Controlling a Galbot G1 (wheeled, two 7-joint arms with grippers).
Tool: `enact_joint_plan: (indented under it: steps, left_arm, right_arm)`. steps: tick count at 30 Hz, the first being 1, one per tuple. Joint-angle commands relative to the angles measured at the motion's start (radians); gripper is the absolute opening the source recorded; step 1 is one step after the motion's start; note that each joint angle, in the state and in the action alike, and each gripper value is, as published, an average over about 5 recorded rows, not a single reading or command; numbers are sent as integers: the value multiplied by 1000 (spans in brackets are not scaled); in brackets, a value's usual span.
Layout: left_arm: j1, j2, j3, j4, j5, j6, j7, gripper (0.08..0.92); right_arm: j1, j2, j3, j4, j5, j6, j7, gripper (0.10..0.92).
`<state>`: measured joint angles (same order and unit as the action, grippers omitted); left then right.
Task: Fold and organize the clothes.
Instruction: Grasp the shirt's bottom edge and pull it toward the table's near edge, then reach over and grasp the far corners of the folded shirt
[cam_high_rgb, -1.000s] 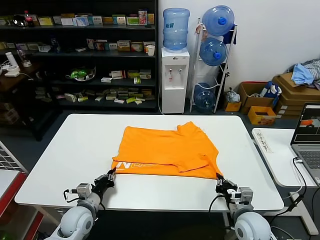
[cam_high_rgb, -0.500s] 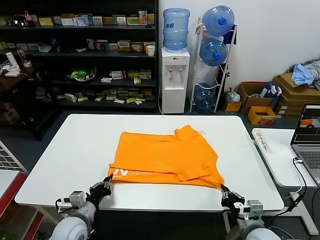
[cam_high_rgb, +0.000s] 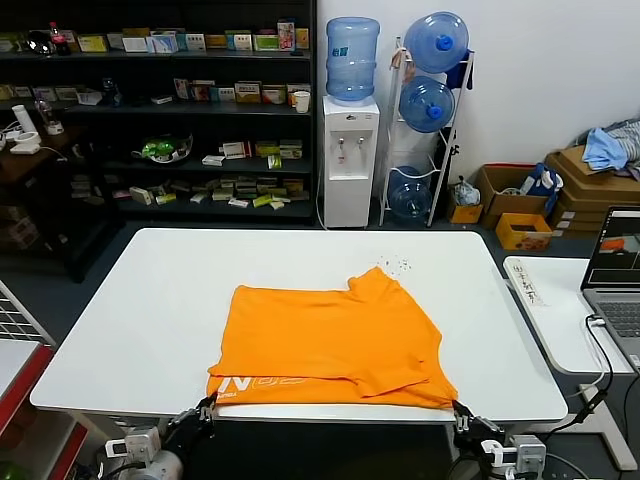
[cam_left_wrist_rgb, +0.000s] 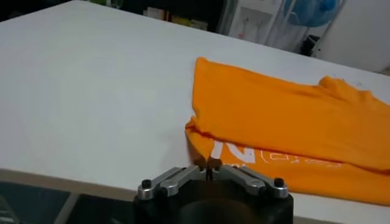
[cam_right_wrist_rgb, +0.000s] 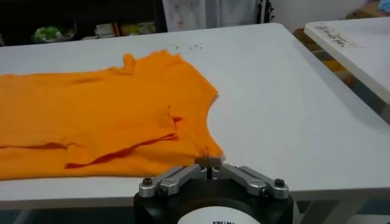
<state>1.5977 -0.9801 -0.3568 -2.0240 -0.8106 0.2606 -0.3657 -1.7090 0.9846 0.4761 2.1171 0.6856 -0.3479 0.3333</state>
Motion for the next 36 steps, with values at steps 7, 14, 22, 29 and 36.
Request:
enact_joint_plan:
  steps: [7, 14, 22, 29, 36]
  left_arm:
    - [-120, 59, -93, -24, -28, -7, 32, 365]
    - [-330, 140, -44, 93, -37, -43, 125, 573]
    - [-724, -20, 133, 506, -14, -109, 248, 785]
    - [-844, -61, 231, 725, -15, -105, 307, 822]
    - [-877, -73, 271, 799, -21, -60, 307, 823]
  right_arm:
    - [174, -84, 40, 19, -14, 57, -75, 397]
    - [505, -133, -73, -142, 39, 60, -78, 596]
    - [997, 54, -371, -559, 82, 26, -44, 802]
    - [1161, 184, -463, -821, 58, -23, -77, 822]
    - [1191, 258, -490, -939, 18, -54, -108, 823]
